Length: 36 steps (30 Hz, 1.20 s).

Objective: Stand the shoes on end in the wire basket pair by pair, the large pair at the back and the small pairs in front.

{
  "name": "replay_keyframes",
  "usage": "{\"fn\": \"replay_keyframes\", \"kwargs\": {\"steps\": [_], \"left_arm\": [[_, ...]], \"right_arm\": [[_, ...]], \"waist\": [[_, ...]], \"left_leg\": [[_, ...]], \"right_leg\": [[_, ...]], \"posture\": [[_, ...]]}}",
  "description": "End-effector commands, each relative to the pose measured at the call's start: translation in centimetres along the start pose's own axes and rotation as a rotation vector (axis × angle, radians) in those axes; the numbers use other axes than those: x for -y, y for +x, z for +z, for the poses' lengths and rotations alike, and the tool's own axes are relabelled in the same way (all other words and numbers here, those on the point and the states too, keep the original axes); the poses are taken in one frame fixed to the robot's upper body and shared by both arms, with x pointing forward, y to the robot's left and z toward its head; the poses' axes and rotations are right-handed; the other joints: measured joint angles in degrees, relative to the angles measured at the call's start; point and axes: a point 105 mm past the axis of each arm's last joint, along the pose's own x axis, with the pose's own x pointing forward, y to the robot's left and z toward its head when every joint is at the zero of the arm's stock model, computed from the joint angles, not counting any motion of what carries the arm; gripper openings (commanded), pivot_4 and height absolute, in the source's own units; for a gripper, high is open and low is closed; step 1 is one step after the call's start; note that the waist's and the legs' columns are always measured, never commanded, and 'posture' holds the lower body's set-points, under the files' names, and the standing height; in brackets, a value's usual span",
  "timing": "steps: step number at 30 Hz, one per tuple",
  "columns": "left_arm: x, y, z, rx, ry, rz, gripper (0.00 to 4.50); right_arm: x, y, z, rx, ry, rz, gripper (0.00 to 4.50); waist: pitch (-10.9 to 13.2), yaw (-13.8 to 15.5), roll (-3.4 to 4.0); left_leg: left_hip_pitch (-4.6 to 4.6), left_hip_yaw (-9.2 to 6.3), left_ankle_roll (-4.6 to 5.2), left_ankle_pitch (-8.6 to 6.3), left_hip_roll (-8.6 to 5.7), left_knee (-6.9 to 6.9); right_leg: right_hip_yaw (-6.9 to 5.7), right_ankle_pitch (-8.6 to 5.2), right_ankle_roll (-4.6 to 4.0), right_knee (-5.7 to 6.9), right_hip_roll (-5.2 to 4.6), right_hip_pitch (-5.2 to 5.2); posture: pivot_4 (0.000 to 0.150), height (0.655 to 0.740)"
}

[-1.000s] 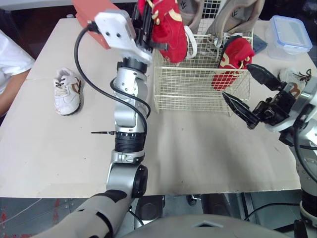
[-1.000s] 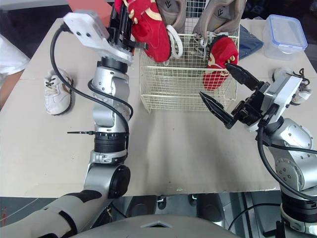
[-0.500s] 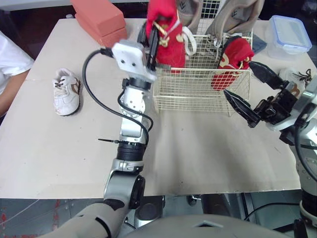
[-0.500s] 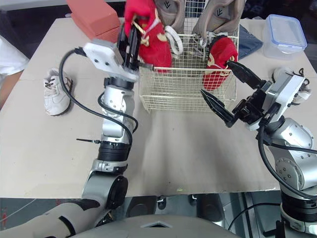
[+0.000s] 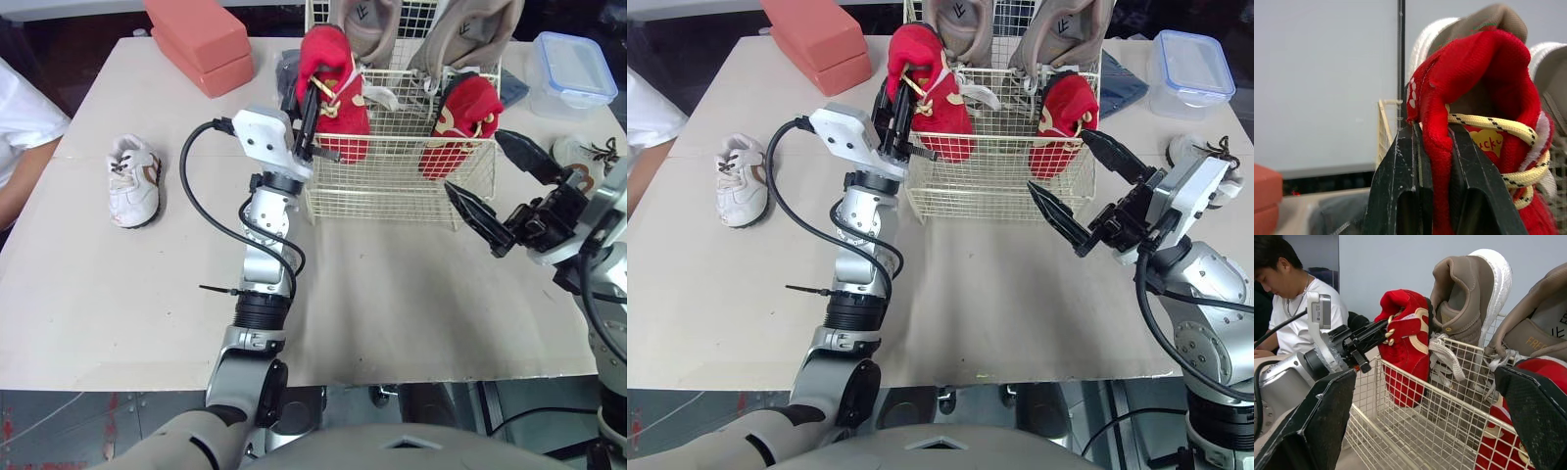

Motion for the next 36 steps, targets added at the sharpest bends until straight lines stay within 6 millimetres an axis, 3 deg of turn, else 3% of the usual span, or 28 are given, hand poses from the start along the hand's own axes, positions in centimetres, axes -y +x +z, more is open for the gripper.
{"fn": "replay_keyframes", "kwargs": {"steps": [1,6,9,10,11,16,22,29,36], "left_arm": [[1.7,-0.7,-1.6,-0.109,-0.082,-0.091,0.12],[1.4,-1.2,-1.4,-0.141,-0.128,-0.106,2.59],[1.0,-1.7,-1.2,-0.158,-0.136,-0.101,3.79],[0.7,-2.0,-1.2,-0.172,-0.135,-0.096,3.93],[0.5,-2.3,-1.2,-0.185,-0.136,-0.093,4.48],[-0.1,-3.3,-0.9,-0.221,-0.130,-0.090,4.48],[-0.3,-3.0,-0.6,-0.218,-0.136,-0.067,4.48],[-0.5,-3.4,1.5,-0.156,-0.150,-0.112,4.48],[-0.3,-3.1,5.2,-0.101,-0.116,-0.305,4.48]], "right_arm": [[-0.2,0.0,1.2,0.028,-0.039,0.007,4.50],[-0.1,0.1,1.1,0.026,-0.038,0.008,4.50],[0.0,0.1,1.1,0.023,-0.040,0.007,4.50],[0.1,0.1,1.1,0.023,-0.041,0.006,4.50],[0.1,0.0,1.1,0.021,-0.042,0.005,4.50],[0.4,-0.2,1.1,0.014,-0.044,-0.002,4.50],[0.4,0.0,0.9,0.011,-0.039,0.004,4.50],[1.4,-0.9,0.5,-0.002,-0.046,-0.040,4.50],[6.1,-4.5,-0.1,-0.063,-0.083,-0.232,4.50]], "waist": [[-0.1,0.0,0.00],[-0.3,0.3,0.10],[-0.3,0.5,0.13],[-0.3,0.5,0.15],[-0.3,0.5,0.16],[-0.3,0.4,0.21],[-0.3,0.7,0.21],[-0.3,0.6,0.22],[-0.3,0.6,0.22]], "left_leg": [[0.00,0.00,0.00,0.00,0.00,0.00],[0.03,-0.02,0.00,0.00,-0.01,0.00],[0.12,-0.07,0.20,-0.11,-0.01,0.02],[0.18,-0.10,0.23,-0.13,-0.01,0.02],[0.19,-0.11,0.24,-0.13,-0.01,0.02],[0.18,-0.12,0.23,-0.13,0.01,0.02],[0.14,-0.14,0.24,-0.13,0.00,0.03],[0.05,-0.14,0.23,-0.13,0.01,0.02],[0.08,-0.12,0.24,-0.14,0.01,0.02]], "right_leg": [[0.00,0.00,0.00,0.00,0.00,0.00],[-0.02,0.00,0.00,0.00,-0.01,0.05],[-0.09,-0.01,0.02,0.00,-0.01,0.16],[-0.11,-0.02,0.03,0.00,-0.01,0.23],[-0.11,-0.02,0.03,0.00,-0.01,0.25],[-0.11,-0.02,0.02,-0.01,0.00,0.24],[-0.14,-0.02,0.02,-0.03,0.00,0.23],[-0.12,-0.01,0.00,-0.09,0.00,0.17],[-0.12,-0.01,0.01,-0.07,0.01,0.18]], "posture": [[0.150,0.6860],[0.150,0.6860],[0.150,0.6860],[0.150,0.6860],[0.150,0.6860],[0.150,0.6860],[0.150,0.6860],[0.150,0.6860],[0.150,0.6860]]}}
